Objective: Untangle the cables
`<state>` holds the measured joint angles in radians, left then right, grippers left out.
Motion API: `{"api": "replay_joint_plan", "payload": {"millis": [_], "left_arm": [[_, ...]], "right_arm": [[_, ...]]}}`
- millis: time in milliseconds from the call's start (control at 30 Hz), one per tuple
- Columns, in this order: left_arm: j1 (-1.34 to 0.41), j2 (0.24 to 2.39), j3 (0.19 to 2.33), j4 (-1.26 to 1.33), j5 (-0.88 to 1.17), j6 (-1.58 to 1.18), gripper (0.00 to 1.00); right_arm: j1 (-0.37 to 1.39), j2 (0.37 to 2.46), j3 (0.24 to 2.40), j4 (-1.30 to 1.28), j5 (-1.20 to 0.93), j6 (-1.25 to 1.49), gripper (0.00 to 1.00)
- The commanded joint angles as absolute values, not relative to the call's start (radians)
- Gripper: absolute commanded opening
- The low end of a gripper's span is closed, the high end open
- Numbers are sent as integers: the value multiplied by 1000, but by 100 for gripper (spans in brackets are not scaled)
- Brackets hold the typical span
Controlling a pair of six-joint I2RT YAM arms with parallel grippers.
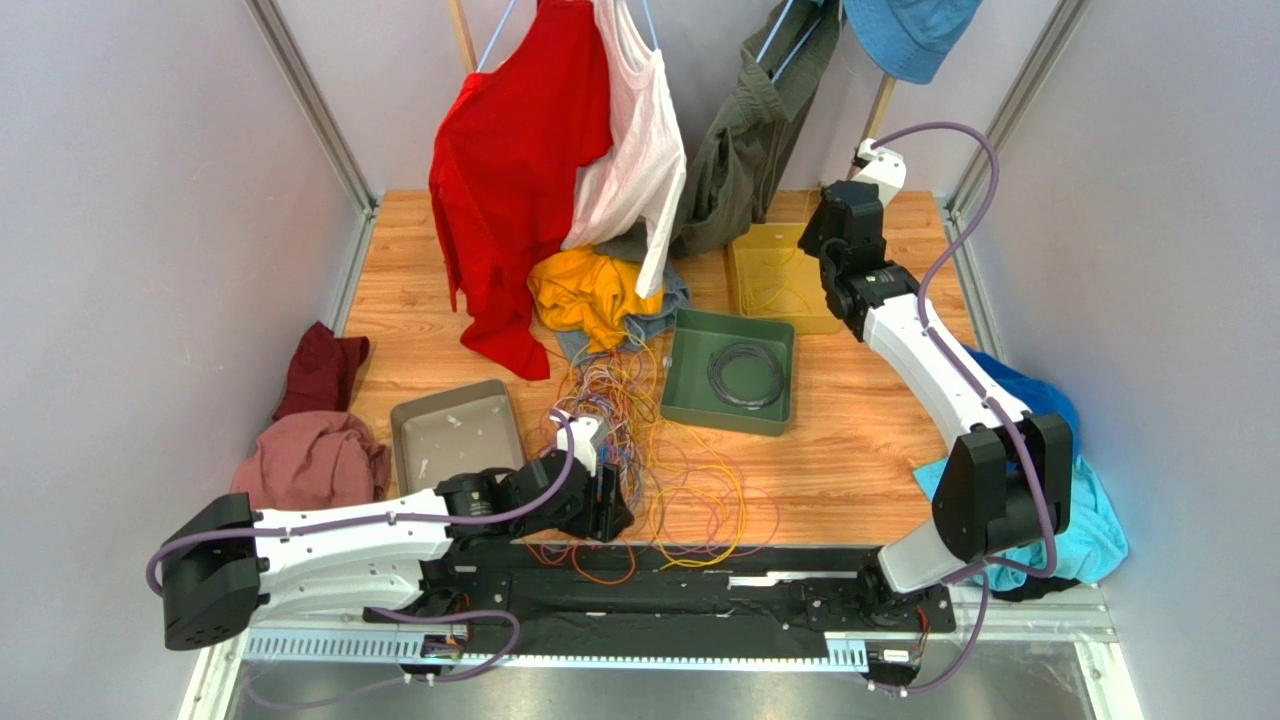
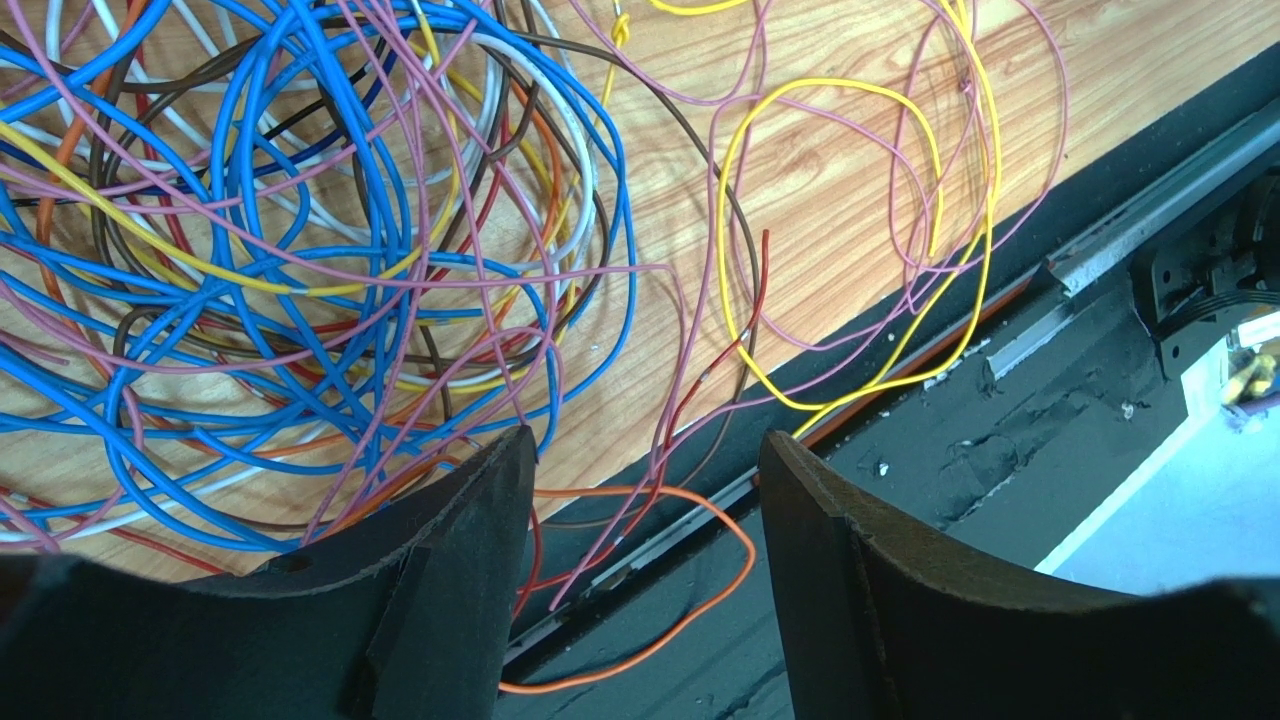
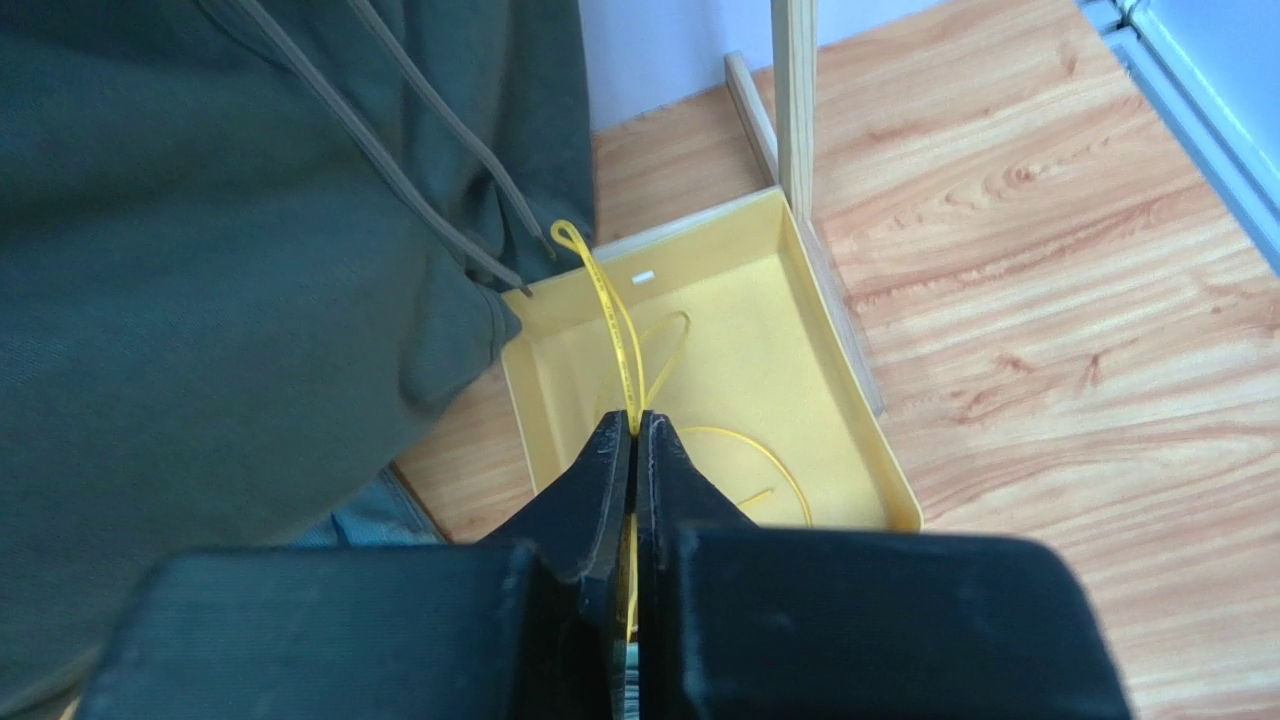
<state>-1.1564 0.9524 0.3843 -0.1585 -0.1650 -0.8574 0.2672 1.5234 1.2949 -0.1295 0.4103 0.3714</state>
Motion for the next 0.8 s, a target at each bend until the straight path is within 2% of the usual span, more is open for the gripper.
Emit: {"api": "replay_joint_plan", "payload": {"millis": [0,167,467,633,667,700,767], "left_arm": [[-1157,950,411,-120,-161,-851,65],[-1158,957,410,-117,-161,-851,65],[-1157,969,446,-166,-195,-825,65],[-1157,985,446,-150,-186,-827,65],[-1157,991,445,-146,-181,-828,65],[-1157,994,445,-144,-179,-830,65],[-1157,1003,449,-141,-169,-830,65]], "right_arm": [[267,1520,1267,-94,414,399,0],[265,1612,1319,-113,431,380,0],[236,1940,1549,-207,454,357,0],[222,1986,1572,-244,448,367,1],[221,1988,1574,-253,451,371,11],[221,1987,1568,-259,459,376,33],[215,1956,1551,-252,456,377,47]]}}
